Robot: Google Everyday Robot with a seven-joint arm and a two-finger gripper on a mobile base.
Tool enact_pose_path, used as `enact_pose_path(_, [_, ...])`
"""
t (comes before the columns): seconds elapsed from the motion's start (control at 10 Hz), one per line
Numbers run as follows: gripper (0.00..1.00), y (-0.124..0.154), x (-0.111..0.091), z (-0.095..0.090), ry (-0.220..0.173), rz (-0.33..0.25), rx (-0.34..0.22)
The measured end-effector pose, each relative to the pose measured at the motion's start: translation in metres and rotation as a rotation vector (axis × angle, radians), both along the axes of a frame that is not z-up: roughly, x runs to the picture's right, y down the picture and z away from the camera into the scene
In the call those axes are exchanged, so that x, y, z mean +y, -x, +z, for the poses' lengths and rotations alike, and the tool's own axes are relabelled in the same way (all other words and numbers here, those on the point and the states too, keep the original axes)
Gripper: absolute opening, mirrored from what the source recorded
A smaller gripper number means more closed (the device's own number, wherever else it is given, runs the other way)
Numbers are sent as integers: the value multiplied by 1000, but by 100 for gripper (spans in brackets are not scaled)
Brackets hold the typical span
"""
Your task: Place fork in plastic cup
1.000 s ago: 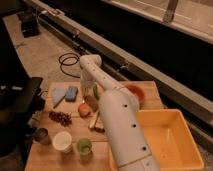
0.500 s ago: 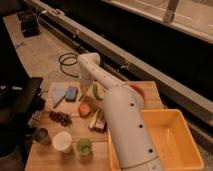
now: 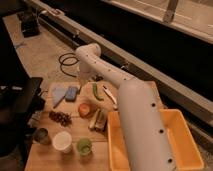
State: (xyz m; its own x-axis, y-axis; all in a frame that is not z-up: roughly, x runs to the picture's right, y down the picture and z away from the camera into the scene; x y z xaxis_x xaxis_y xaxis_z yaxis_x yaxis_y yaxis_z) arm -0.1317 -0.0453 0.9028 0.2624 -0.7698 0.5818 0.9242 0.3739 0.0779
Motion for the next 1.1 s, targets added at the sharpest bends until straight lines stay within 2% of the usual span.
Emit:
enact_pose_path(0.2, [0,-1,-15,-26,-38,20,-37])
enact_pose_path(0.3, [0,-9,-24,-46,-43,38,-80])
enact_pose_path(0.5, [0,-21,-24,-77,-46,54,-114])
enact_pose_path(0.7, [0,-36,-7,-119,-42,66,-119])
enact_pose_path(0.8, [0,-42,2,-132,-39,66,-118])
enact_pose_path(1.1, [0,-58,47,-179,-28,35,-140])
